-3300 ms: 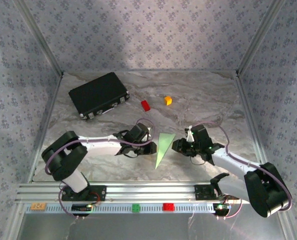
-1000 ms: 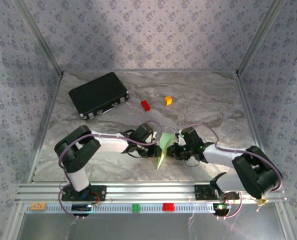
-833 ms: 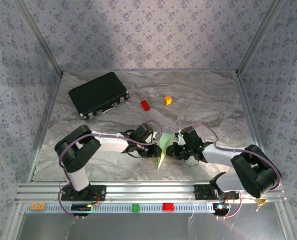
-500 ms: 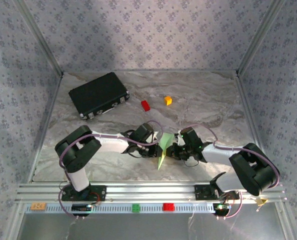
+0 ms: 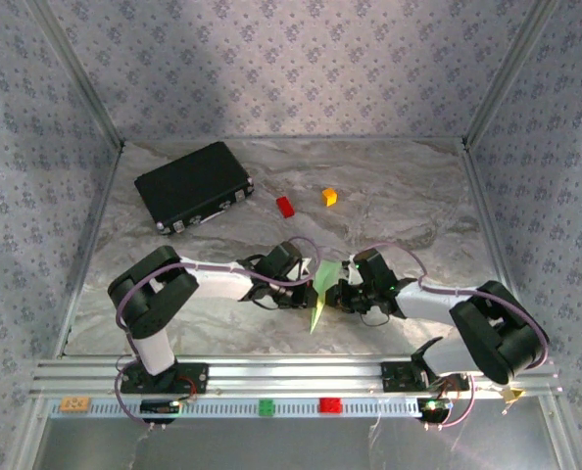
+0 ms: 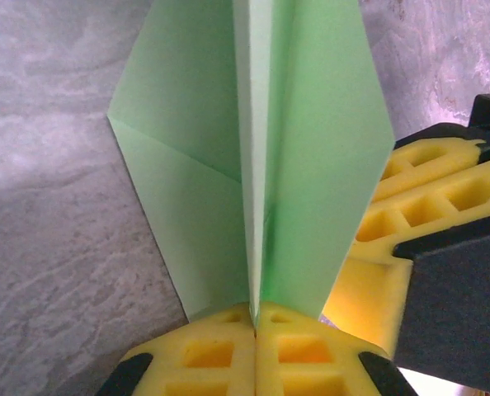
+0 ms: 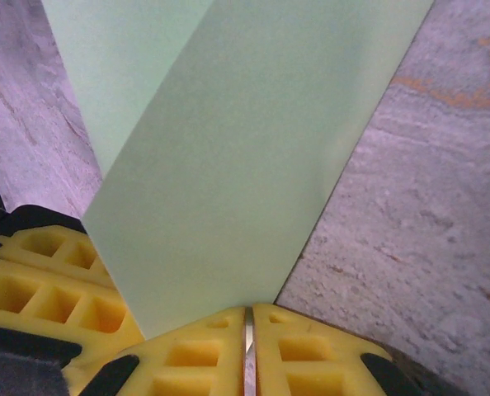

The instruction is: Fold a paper plane with a square sheet of paper (pick it up from the middle)

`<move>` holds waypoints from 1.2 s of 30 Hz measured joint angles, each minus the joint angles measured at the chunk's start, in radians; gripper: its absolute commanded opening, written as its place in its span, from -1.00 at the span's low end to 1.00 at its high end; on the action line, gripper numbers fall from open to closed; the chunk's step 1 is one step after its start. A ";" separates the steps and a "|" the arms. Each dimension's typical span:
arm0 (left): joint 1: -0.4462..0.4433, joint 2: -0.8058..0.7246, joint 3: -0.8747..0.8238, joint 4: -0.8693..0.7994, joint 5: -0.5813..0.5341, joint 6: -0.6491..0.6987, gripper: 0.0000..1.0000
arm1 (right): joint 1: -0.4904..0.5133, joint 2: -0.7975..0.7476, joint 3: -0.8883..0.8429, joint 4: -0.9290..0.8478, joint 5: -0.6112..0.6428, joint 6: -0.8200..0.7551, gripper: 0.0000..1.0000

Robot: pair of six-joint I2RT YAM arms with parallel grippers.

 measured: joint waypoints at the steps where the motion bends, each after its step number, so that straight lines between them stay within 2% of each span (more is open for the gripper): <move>1: -0.004 -0.001 0.005 -0.011 -0.011 0.002 -0.91 | -0.002 -0.012 0.000 -0.006 0.002 0.000 -0.77; 4: -0.017 -0.024 0.025 -0.082 -0.072 0.013 -0.95 | -0.013 -0.070 0.000 -0.037 0.024 -0.001 -0.77; 9: -0.053 -0.104 0.105 -0.273 -0.274 0.032 -0.95 | -0.030 -0.161 0.000 -0.109 0.078 -0.002 -0.75; 15: -0.099 -0.145 0.192 -0.451 -0.504 0.032 -0.96 | -0.033 -0.176 0.000 -0.137 0.103 -0.001 -0.75; 18: -0.105 -0.145 0.202 -0.518 -0.577 0.031 -0.94 | -0.033 -0.176 0.000 -0.142 0.106 -0.001 -0.75; 23: -0.104 -0.134 0.212 -0.603 -0.645 0.024 -0.94 | -0.032 -0.176 0.000 -0.145 0.109 -0.001 -0.75; 36: -0.105 -0.069 0.222 -0.632 -0.653 0.016 -0.87 | -0.032 -0.176 0.000 -0.147 0.113 -0.001 -0.74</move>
